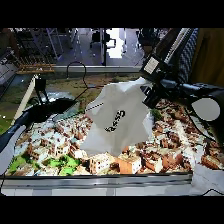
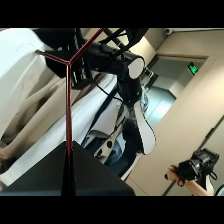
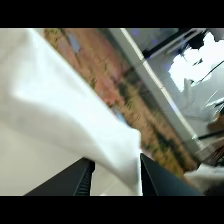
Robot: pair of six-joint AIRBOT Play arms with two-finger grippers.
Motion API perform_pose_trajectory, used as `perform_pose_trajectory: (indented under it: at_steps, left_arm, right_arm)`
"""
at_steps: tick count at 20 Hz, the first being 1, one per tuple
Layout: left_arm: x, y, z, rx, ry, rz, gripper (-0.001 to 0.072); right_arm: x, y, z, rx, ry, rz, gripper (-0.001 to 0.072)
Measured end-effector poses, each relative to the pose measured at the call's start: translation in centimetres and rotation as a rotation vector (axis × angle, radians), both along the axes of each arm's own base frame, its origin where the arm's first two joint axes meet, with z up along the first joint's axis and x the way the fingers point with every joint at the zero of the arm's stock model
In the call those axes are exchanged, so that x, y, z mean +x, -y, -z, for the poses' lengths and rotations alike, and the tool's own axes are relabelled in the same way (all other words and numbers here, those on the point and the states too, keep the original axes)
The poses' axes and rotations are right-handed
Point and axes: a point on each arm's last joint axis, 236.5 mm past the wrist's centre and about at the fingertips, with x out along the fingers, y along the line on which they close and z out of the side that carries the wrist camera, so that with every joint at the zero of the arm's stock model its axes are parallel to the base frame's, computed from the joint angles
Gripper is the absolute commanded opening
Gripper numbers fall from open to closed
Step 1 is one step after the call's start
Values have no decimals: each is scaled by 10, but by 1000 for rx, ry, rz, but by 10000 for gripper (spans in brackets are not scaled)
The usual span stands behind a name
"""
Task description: Fold the clothes and pants, and hang the long-sleeved shirts on hangers.
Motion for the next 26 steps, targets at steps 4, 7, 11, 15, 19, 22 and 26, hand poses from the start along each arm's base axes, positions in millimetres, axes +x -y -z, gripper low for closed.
perform_pose_trajectory:
  at_steps: [4,7,11,15,19,22,26]
  left_arm:
    - [0,0,0,-1,0,0,15]
    - [0,0,0,-1,1,0,16]
    - [0,0,0,-1,0,1,15]
    - [0,0,0,-1,0,1,15]
    - [0,0,0,-1,-1,2,15]
    - [0,0,0,-1,-7,5,15]
    - [-1,5,2,8,-17,16,15]
  right_arm:
    - [-26,7,30,32,-195,53,700]
    - [-37,2,38,48,-260,54,700]
    - [-27,-17,18,12,-121,-20,691]
    - [-9,-36,0,-118,71,-126,608]
    - [20,-54,18,-247,150,-204,555]
    - [40,-72,30,-265,198,-238,390]
    - [41,-105,39,-237,220,-300,206]
